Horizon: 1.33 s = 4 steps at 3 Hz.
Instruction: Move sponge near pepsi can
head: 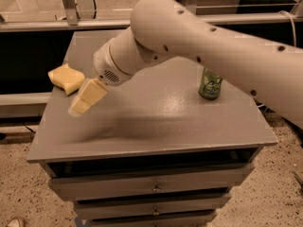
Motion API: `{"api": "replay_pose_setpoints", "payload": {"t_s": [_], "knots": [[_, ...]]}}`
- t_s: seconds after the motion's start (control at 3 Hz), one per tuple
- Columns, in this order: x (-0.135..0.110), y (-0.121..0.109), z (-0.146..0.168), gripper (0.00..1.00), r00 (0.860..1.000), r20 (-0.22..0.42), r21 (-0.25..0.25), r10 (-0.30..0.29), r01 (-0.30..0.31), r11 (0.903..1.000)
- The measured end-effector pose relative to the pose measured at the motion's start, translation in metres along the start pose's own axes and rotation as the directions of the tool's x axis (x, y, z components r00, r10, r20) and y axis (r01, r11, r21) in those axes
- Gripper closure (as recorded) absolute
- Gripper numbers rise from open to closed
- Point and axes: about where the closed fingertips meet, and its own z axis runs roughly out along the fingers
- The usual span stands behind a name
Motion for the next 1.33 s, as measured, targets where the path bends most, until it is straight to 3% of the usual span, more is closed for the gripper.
{"api": "replay_pose_setpoints", "payload": {"t_s": [0.33,1.0,1.33], "knots": [[-0.016,-0.023,0.052,0.00,0.993,0.103,0.035,0.065,-0.069,0.9970],[-0.022,-0.071,0.110,0.00,0.975,0.182,0.121,0.131,-0.154,0.9806],[-0.015,-0.084,0.126,0.17,0.970,0.177,0.145,0.167,-0.193,0.9704]]}}
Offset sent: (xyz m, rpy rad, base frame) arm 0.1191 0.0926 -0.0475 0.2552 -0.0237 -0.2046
